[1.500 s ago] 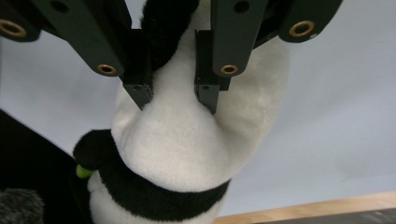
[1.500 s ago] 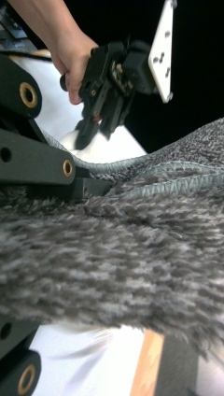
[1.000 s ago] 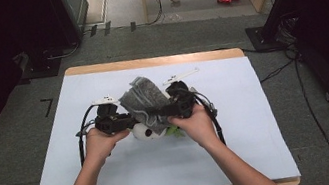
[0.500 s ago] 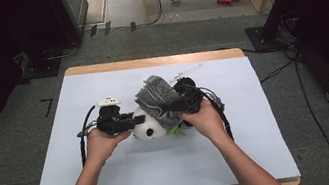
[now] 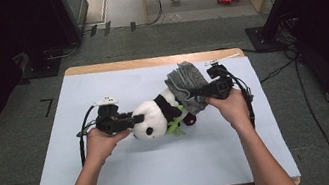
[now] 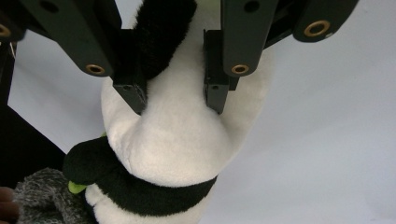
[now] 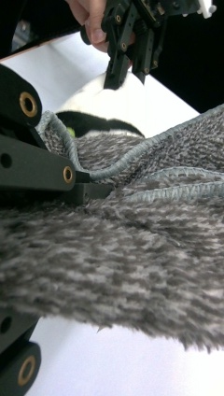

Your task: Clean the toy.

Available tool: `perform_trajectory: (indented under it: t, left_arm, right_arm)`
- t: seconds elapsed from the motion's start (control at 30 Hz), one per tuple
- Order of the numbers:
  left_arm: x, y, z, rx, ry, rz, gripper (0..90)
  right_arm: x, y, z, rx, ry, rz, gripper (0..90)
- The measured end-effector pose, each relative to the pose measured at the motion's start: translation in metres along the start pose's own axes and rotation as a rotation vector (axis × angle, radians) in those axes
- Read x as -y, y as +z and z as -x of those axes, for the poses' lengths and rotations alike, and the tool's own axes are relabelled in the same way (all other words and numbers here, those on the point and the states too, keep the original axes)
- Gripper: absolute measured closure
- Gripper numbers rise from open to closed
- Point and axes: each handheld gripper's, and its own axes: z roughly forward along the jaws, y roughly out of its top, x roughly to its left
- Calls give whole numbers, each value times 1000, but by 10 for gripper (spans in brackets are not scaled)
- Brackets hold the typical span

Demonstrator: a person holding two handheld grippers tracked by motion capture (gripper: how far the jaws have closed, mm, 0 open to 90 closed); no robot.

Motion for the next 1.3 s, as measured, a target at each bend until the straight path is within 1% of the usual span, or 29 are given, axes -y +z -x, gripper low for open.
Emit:
perform_trajectory:
  t: [0.07,0.13,0.23,0.27,0.3,0.37,0.43,0.5,0.6,0.63,0.7,0.73,0.8,0.83,0.87,0.97,1.0,1.03,1.07,1.1,1.13,1.17,1.2,1.23,1.3]
  left_arm:
    - [0,0,0,0,-1,0,677]
    - [0,0,-1,2,-2,-1,676]
    - [1,-1,-2,3,-8,0,676]
    - [1,-1,-2,3,-9,3,676]
    - [2,-1,-2,7,-6,3,675]
    - [2,-1,-1,11,-3,6,673]
    - [2,-1,-2,12,-6,7,672]
    - [2,-1,-2,11,-13,8,671]
    - [2,-1,-1,8,-10,11,669]
    - [2,-1,0,8,-10,13,666]
    - [2,-1,0,8,-10,14,658]
    - [2,-1,0,7,-10,14,652]
    - [2,-2,0,8,-12,21,614]
    - [3,-2,0,12,-10,25,590]
    - [3,-3,-1,14,-7,28,563]
    - [4,-3,0,18,7,37,512]
    - [4,-3,0,18,17,41,498]
    - [4,-3,1,18,21,40,493]
    - [4,-3,1,15,25,41,492]
    - [4,-3,1,13,30,41,492]
    - [4,-3,2,10,31,43,493]
    - [5,-3,2,9,35,41,497]
    - [5,-3,3,3,41,37,507]
    - [5,-3,4,-2,44,32,524]
    - [5,-2,5,-19,61,20,567]
  right_arm:
    - [1,-1,8,-7,18,5,799]
    - [2,-3,15,6,34,8,799]
    - [4,-8,23,67,50,6,801]
    - [5,-10,26,101,52,6,801]
    - [6,-11,30,114,55,4,801]
    - [6,-16,34,99,79,24,802]
    - [2,-23,27,80,64,56,801]
    - [-2,-29,16,56,40,78,801]
    - [-10,-36,-8,19,-16,107,801]
    - [-12,-38,-18,4,-39,118,801]
    - [-15,-37,-33,-27,-73,129,801]
    - [-15,-35,-38,-38,-84,130,801]
    - [-16,-25,-53,-65,-117,118,800]
    - [-16,-20,-58,-75,-126,112,800]
    - [-15,-12,-65,-95,-139,100,799]
    - [-13,6,-80,-133,-159,70,799]
    - [-12,13,-85,-149,-164,59,799]
    - [-10,22,-91,-171,-171,45,799]
    - [-9,27,-95,-187,-174,38,798]
    - [-7,36,-101,-204,-179,17,797]
    - [-5,42,-104,-212,-185,7,795]
    - [-3,49,-107,-215,-190,-17,794]
    - [-1,56,-108,-205,-196,-39,793]
    - [1,63,-107,-187,-197,-61,792]
    - [4,73,-100,-129,-196,-94,792]
